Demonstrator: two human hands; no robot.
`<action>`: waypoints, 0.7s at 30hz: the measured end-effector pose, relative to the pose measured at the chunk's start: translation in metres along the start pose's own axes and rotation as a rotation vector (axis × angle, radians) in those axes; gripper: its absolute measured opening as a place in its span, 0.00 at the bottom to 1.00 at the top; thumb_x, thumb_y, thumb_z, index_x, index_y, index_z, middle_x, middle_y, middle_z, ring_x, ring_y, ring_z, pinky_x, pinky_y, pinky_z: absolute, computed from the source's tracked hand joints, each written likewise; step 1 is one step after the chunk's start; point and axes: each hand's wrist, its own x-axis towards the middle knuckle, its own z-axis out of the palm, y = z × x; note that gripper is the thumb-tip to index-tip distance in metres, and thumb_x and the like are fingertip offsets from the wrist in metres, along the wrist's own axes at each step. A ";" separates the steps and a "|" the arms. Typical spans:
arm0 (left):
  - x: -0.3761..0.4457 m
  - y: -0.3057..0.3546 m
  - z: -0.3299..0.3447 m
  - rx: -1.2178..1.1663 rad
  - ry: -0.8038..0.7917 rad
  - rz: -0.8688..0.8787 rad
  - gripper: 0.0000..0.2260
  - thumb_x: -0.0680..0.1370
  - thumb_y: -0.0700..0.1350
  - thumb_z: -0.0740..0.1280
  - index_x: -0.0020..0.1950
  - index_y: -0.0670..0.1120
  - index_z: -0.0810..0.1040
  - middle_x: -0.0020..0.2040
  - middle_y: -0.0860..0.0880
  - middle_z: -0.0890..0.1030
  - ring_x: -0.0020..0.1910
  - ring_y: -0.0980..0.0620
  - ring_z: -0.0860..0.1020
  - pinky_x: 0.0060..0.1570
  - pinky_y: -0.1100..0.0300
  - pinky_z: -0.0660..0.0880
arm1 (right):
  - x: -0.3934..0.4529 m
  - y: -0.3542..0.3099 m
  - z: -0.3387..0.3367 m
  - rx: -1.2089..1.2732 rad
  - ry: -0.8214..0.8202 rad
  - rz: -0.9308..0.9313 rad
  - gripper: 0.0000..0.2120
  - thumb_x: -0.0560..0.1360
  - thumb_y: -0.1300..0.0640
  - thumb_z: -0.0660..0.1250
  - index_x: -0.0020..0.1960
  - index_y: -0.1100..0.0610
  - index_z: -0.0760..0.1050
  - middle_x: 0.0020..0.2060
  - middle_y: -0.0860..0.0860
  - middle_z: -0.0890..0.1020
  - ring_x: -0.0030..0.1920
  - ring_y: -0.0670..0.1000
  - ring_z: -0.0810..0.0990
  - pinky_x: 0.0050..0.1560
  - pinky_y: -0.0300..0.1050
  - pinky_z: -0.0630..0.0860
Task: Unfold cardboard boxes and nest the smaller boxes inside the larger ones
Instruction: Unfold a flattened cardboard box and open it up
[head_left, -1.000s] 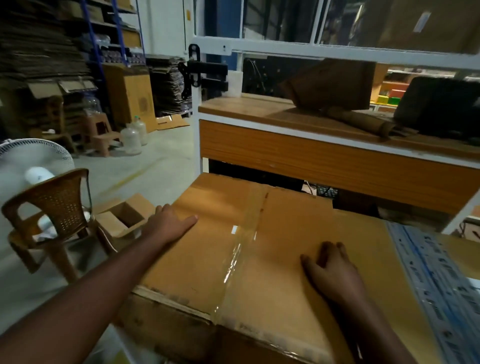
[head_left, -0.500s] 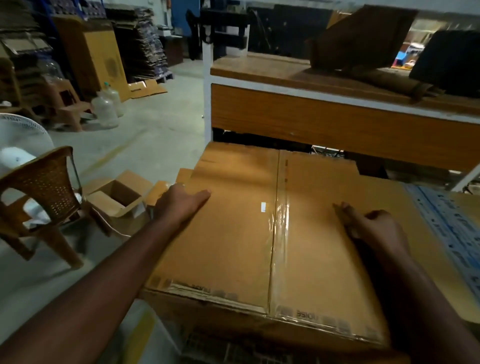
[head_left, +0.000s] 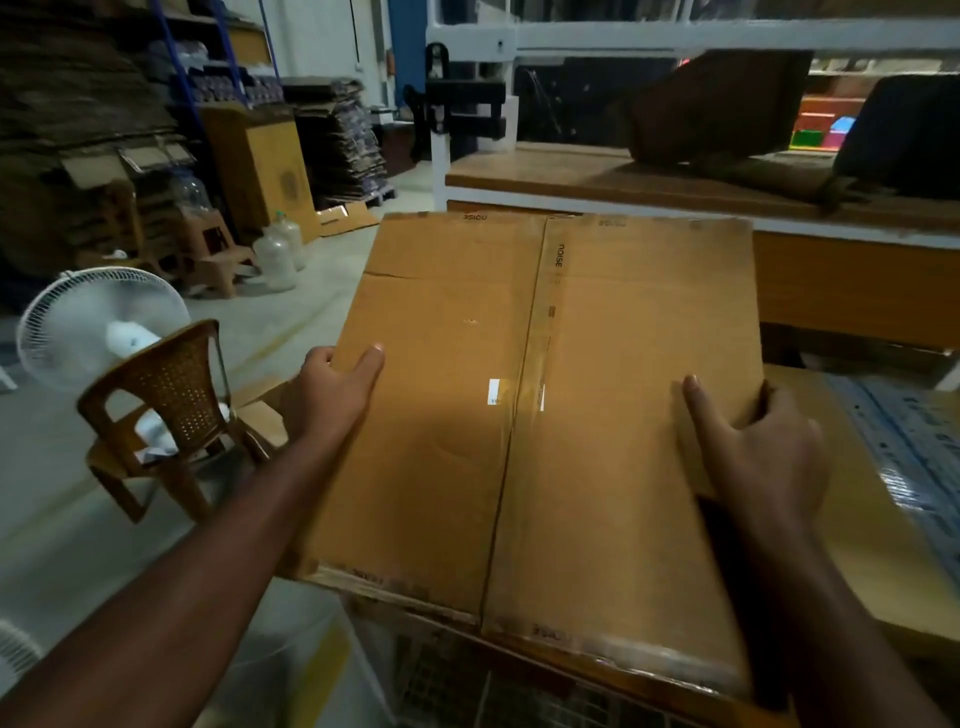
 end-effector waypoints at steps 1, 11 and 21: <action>-0.005 0.005 -0.005 -0.024 0.021 0.002 0.31 0.75 0.71 0.66 0.67 0.49 0.77 0.56 0.49 0.82 0.53 0.44 0.79 0.48 0.52 0.70 | -0.001 -0.002 -0.004 0.036 0.018 -0.012 0.38 0.74 0.25 0.66 0.68 0.55 0.74 0.53 0.53 0.77 0.54 0.58 0.77 0.52 0.62 0.80; -0.050 0.019 -0.014 -0.468 0.166 -0.112 0.26 0.78 0.67 0.65 0.64 0.47 0.76 0.56 0.48 0.80 0.51 0.49 0.78 0.43 0.57 0.70 | -0.038 0.029 -0.003 0.461 0.251 -0.097 0.28 0.82 0.38 0.60 0.76 0.54 0.71 0.65 0.58 0.78 0.62 0.54 0.77 0.61 0.57 0.76; -0.039 0.005 -0.021 -0.657 -0.147 -0.105 0.40 0.70 0.81 0.57 0.66 0.54 0.81 0.60 0.50 0.85 0.59 0.48 0.83 0.62 0.42 0.76 | -0.023 0.037 -0.017 0.718 0.162 -0.099 0.13 0.87 0.40 0.54 0.57 0.43 0.75 0.54 0.52 0.80 0.52 0.49 0.80 0.51 0.58 0.78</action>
